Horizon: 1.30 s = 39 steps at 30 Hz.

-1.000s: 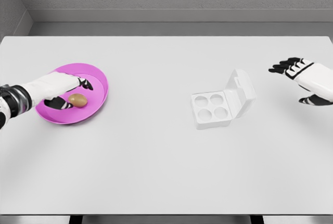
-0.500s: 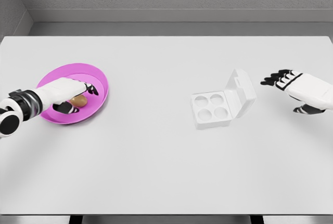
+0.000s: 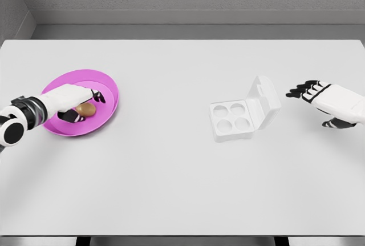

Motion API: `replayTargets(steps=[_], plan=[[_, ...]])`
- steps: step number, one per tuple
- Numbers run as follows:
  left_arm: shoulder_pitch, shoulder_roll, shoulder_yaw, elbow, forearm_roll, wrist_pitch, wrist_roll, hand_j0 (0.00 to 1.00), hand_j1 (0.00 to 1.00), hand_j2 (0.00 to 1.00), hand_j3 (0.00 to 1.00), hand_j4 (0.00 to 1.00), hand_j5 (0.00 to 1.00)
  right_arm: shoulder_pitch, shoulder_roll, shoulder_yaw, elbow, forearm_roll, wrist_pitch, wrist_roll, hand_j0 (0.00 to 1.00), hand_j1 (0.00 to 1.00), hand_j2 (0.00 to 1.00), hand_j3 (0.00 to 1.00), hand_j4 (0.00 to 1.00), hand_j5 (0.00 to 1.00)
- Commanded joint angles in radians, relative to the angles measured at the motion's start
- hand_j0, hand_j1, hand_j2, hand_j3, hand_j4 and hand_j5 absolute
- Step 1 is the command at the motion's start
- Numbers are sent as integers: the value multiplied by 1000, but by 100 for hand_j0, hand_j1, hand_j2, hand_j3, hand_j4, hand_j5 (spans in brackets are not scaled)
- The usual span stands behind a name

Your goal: Pack egg into the box and close the box lid

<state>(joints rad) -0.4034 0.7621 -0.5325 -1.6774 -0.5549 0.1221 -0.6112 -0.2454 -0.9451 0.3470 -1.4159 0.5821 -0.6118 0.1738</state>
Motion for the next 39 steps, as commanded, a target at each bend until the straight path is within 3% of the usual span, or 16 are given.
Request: replayTargets(steps=[1, 5, 22, 39], plan=[[0, -6, 0, 5, -2, -1, 0, 74, 74, 74, 74, 74, 74, 0, -3, 0, -2, -7, 1, 1, 100, 100, 100, 100, 100, 100], [0, -6, 0, 18, -2, -1, 0, 73, 73, 73, 73, 73, 73, 0, -1, 0, -5, -7, 1, 0, 100, 100, 100, 100, 100, 100], [0, -6, 2, 19, 0, -1, 0, 37, 37, 37, 37, 37, 37, 0, -9, 0, -6, -7, 1, 0, 100, 100, 100, 100, 100, 100], [-18, -4, 65, -59, 10, -2, 0, 27, 27, 27, 27, 27, 27, 0, -11, 0, -9, -7, 1, 0, 100, 100, 100, 100, 100, 100]])
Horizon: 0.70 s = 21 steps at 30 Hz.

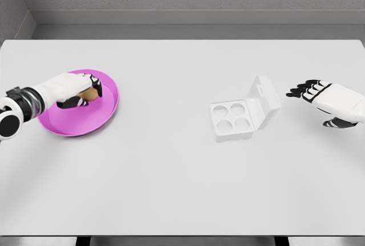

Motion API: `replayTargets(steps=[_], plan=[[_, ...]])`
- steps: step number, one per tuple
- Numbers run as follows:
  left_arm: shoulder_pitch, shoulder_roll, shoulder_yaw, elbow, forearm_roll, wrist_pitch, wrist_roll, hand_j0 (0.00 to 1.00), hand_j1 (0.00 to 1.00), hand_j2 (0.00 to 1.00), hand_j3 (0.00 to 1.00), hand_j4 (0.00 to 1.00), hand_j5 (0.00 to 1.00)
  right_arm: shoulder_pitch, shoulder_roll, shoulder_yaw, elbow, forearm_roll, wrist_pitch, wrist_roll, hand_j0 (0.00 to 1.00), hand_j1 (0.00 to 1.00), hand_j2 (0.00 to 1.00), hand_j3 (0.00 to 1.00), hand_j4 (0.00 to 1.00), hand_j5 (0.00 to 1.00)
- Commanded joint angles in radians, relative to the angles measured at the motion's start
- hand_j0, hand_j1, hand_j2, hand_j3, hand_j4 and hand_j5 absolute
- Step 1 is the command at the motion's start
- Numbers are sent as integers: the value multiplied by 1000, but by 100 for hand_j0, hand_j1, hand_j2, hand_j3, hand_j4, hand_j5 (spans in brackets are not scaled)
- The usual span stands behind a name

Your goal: Pack egg into the box and close the box lid

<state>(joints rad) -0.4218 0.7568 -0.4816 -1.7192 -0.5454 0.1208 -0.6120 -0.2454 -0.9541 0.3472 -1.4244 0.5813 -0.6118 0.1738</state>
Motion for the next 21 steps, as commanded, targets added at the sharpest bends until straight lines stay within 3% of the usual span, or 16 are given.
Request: replayTargets(steps=[1, 9, 21], plan=[[0, 1, 24, -23, 2, -1, 1, 27, 27, 27, 27, 27, 27, 0, -2, 0, -1, -6, 1, -1, 100, 100, 100, 100, 100, 100], [-34, -37, 21, -60, 5, -12, 1, 26, 26, 26, 26, 26, 26, 0, -2, 0, 1, -6, 1, -1, 100, 100, 100, 100, 100, 100], [-81, -220, 8, -59, -4, -12, 1, 23, 23, 23, 23, 23, 23, 0, -2, -2, 1, -5, 1, -1, 100, 100, 100, 100, 100, 100]])
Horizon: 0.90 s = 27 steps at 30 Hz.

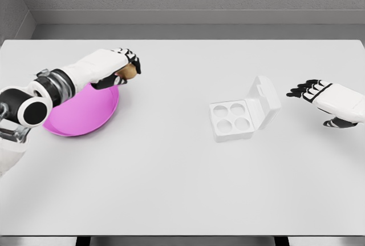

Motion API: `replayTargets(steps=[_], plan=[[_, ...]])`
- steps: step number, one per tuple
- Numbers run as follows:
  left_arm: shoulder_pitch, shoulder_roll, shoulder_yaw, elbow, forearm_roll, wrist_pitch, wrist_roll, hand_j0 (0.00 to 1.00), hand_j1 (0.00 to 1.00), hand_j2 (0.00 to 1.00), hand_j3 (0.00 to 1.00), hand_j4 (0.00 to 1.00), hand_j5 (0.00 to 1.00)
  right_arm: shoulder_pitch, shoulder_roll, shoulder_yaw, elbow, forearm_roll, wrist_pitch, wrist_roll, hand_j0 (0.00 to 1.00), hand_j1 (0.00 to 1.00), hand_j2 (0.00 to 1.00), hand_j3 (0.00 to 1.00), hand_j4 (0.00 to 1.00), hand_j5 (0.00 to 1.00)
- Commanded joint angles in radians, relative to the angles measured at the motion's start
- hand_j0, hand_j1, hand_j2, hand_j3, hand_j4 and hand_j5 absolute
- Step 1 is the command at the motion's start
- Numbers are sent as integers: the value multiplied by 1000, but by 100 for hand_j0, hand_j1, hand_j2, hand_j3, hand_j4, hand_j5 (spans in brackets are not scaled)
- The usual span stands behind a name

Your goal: Pack egg into the box and close the box lid

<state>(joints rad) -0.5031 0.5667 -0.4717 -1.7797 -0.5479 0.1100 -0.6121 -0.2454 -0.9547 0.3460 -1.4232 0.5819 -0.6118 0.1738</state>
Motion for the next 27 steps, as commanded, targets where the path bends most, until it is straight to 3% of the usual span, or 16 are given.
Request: replayTargets(steps=[1, 13, 16, 27], plan=[[0, -45, -7, 2, -4, -1, 1, 23, 23, 23, 23, 23, 23, 0, -3, -1, 0, -5, 1, -1, 100, 100, 100, 100, 100, 100], [-49, -208, -128, 28, -6, -3, 1, 21, 21, 21, 21, 21, 21, 0, -3, -2, 0, -7, 1, -1, 100, 100, 100, 100, 100, 100], [-78, -248, -189, 59, -4, -3, 1, 21, 21, 21, 21, 21, 21, 0, -3, -2, 0, -7, 1, -1, 100, 100, 100, 100, 100, 100], [-94, -358, -263, 118, -7, -4, 1, 21, 21, 21, 21, 21, 21, 0, -3, -1, 0, -5, 1, -1, 100, 100, 100, 100, 100, 100]])
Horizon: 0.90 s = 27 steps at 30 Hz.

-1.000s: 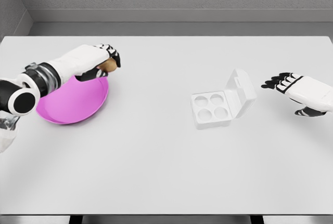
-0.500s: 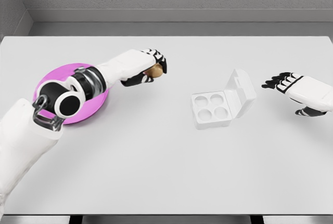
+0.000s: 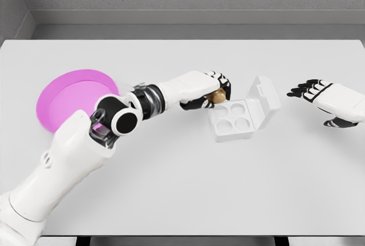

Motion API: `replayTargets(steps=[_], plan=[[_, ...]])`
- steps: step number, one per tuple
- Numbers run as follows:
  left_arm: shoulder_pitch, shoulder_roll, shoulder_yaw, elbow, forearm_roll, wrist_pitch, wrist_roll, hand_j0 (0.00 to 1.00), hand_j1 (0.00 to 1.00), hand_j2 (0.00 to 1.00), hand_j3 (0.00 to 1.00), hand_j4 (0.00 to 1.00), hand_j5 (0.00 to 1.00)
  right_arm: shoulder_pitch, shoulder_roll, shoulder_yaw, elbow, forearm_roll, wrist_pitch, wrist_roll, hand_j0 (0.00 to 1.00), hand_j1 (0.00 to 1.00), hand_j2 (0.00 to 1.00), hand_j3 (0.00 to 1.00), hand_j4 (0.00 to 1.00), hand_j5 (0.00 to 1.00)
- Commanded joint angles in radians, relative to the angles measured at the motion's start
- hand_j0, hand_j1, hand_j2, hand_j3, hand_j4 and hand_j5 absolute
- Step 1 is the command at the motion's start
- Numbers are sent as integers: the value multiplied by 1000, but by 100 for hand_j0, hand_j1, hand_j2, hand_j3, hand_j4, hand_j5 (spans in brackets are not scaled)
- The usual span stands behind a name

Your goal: Pack egg into the box and close the box lid

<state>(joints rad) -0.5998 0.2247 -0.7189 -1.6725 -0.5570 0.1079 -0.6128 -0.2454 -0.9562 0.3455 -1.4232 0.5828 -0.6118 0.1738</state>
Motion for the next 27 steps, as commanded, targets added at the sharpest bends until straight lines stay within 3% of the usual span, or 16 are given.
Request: replayTargets(steps=[1, 11, 18, 22, 24, 27], plan=[[0, -25, -25, 17, 2, -2, 2, 21, 21, 21, 21, 21, 21, 0, -1, 0, 0, -6, 1, -1, 100, 100, 100, 100, 100, 100], [-12, -91, -43, 125, 2, -2, 2, 21, 21, 21, 21, 21, 21, 0, -3, 0, 1, -6, 1, -1, 100, 100, 100, 100, 100, 100], [-12, -105, -45, 137, 2, -2, 2, 23, 23, 23, 23, 23, 23, 0, -3, 0, 1, -6, 1, -1, 100, 100, 100, 100, 100, 100], [-11, -105, -45, 135, 2, -2, 2, 34, 34, 34, 34, 34, 34, 0, -3, 0, 1, -6, 1, -1, 100, 100, 100, 100, 100, 100], [-11, -105, -46, 135, 0, -2, 2, 45, 45, 45, 45, 45, 45, 0, -3, 0, 1, -6, 1, -1, 100, 100, 100, 100, 100, 100], [-8, -105, -45, 131, 2, -2, 2, 49, 49, 49, 49, 49, 49, 0, -3, 0, 1, -6, 1, -1, 100, 100, 100, 100, 100, 100]])
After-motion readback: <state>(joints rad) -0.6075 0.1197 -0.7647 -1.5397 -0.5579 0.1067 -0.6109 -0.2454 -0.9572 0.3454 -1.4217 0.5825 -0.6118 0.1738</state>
